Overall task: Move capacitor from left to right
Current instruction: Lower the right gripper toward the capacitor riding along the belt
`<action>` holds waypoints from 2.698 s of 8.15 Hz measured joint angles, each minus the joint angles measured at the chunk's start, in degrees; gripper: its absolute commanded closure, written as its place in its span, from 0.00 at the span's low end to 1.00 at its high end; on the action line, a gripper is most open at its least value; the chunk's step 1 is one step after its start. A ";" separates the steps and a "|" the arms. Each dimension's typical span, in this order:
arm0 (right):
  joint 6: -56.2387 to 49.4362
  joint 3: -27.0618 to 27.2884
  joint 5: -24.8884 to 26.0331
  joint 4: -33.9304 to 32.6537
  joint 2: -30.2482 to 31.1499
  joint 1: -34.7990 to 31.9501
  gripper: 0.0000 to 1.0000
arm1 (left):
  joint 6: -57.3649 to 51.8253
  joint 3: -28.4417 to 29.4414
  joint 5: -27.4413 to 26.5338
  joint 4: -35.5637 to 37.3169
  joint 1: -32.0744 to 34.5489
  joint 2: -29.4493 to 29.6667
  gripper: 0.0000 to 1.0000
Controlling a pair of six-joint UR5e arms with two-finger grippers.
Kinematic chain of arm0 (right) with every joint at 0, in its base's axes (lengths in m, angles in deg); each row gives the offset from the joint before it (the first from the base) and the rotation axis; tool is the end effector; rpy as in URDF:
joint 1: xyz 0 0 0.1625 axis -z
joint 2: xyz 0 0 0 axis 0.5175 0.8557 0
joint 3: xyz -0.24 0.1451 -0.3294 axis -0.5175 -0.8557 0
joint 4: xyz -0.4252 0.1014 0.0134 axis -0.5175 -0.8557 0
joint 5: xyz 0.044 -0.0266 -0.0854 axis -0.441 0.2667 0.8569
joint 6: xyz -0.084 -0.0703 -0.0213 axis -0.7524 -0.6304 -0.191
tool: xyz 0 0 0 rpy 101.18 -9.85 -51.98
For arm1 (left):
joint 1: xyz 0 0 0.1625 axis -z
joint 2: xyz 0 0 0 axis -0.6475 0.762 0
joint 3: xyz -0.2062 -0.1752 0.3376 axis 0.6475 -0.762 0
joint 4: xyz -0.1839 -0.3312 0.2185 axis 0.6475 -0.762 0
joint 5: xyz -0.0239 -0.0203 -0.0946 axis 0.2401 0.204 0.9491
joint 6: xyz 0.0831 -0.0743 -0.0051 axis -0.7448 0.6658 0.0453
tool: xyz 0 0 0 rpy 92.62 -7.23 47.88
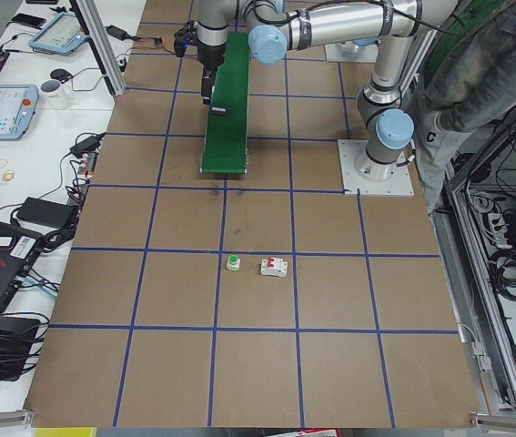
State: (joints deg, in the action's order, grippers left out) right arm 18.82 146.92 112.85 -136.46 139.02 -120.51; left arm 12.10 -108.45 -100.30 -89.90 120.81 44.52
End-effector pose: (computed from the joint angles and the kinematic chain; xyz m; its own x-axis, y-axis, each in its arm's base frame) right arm 0.1251 -0.5334 0.4536 -0.9998 0.0082 0.0197 0.0055 0.9914 -0.1310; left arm -0.0323 -0.5880 0.4645 -0.9959 0.0581 -0.0692 0.0674 0.9878 -0.1403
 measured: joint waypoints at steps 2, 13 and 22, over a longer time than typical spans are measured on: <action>-0.09 0.03 -0.31 -0.72 -1.12 0.09 0.01 | -0.81 0.02 2.16 -3.11 0.27 -0.01 0.00; -0.46 4.55 -13.79 -13.74 -10.84 0.30 0.03 | -0.23 -0.16 5.75 -4.88 0.08 -1.05 0.00; -0.99 7.30 -21.39 -13.52 -12.75 4.30 0.01 | -0.35 -0.15 1.88 -6.85 -0.12 -1.82 0.00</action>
State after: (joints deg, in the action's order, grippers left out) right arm 17.83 154.22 91.46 -149.98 126.27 -116.21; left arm 11.75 -108.61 -98.42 -96.75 120.69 42.70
